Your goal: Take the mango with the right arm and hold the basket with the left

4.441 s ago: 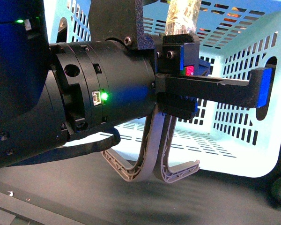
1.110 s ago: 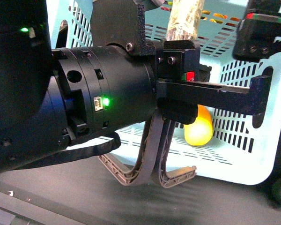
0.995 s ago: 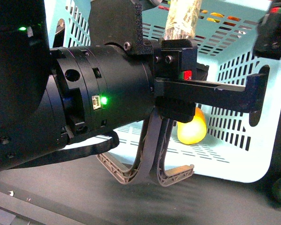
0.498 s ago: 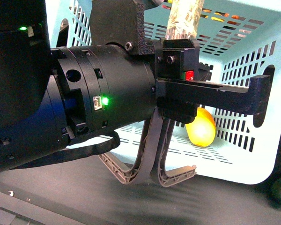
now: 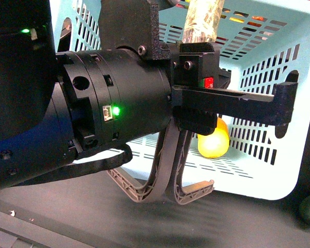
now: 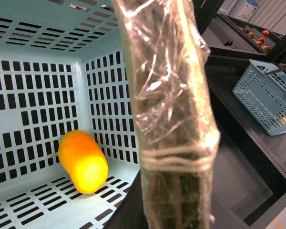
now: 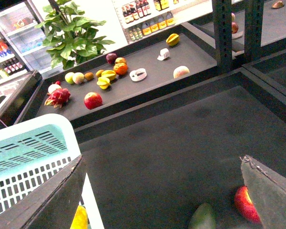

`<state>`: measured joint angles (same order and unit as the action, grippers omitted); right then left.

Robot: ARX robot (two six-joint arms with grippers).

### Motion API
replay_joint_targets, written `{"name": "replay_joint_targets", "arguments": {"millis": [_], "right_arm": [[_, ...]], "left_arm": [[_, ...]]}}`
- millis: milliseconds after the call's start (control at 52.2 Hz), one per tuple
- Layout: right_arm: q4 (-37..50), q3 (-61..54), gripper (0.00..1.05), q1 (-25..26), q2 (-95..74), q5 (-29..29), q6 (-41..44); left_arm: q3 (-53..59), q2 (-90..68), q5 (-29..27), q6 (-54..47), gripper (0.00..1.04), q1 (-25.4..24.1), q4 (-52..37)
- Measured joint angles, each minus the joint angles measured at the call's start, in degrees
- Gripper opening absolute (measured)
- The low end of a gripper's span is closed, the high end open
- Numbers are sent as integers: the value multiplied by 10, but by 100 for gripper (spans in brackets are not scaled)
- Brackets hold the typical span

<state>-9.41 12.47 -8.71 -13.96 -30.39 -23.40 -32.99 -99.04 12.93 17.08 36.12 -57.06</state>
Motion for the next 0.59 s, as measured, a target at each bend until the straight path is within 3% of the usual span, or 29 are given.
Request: {"name": "replay_joint_targets", "arguments": {"millis": [134,230,345,593], "right_arm": [[-1,0,97,-1,0,0,-1],[63,-38,84,55,50,175,75],[81,-57,66,82,84,292,170],[85,-80,29,85,99,303,223]], "left_arm": [[0,0,1,1,8,0,0],[0,0,1,0,8,0,0],[0,0,1,-1,8,0,0],[0,0,1,0,8,0,0]]}}
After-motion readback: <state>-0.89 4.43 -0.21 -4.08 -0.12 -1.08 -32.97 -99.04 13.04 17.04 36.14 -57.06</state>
